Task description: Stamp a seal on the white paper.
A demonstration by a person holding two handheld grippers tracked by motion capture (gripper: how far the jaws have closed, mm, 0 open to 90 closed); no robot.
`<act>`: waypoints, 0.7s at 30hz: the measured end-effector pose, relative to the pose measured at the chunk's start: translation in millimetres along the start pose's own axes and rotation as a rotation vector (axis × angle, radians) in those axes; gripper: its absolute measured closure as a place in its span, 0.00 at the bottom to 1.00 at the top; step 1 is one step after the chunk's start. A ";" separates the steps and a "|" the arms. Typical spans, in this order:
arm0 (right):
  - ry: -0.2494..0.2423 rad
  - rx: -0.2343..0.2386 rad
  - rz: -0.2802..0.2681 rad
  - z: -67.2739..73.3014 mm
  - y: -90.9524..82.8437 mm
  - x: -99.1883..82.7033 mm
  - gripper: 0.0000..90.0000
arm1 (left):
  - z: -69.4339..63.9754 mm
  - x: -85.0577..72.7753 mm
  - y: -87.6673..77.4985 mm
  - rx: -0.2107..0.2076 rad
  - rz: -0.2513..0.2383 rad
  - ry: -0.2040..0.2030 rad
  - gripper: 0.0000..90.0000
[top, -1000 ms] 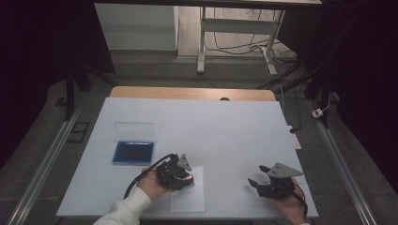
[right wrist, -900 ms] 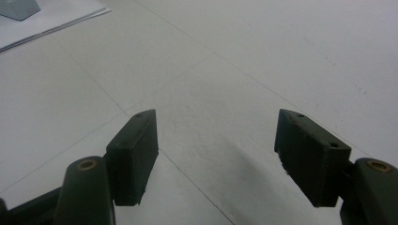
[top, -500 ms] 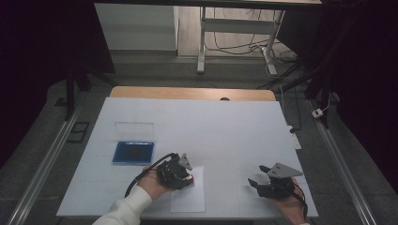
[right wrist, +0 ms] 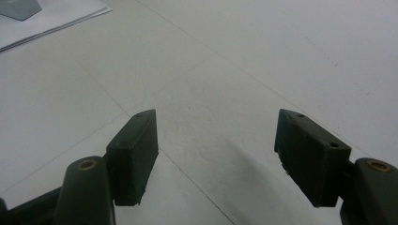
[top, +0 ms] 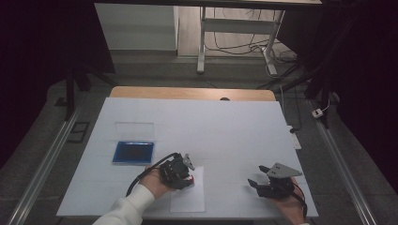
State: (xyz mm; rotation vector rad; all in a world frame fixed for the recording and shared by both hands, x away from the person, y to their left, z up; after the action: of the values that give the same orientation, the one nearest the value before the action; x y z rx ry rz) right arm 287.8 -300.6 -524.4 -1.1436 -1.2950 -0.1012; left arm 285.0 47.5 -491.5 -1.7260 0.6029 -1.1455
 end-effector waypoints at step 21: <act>0.000 -0.002 0.007 2.3 0.6 0.3 0.34 | -3.9 -2.9 2.7 0.022 -0.018 -0.021 0.79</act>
State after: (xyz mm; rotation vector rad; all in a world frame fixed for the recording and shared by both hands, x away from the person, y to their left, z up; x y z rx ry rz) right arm 286.6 -298.5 -524.9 -1.1496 -1.2914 -0.0972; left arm 280.5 46.9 -494.7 -1.7256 0.5615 -1.1414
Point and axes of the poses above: each handheld gripper's, and its own axes: y roughly forward along the jaws, x roughly out of its top, z roughly to its left, the point moved 1 cm from there along y, roughly forward along the jaws, and after that the axes turned 4 degrees about -x, right-handed, at the moved point
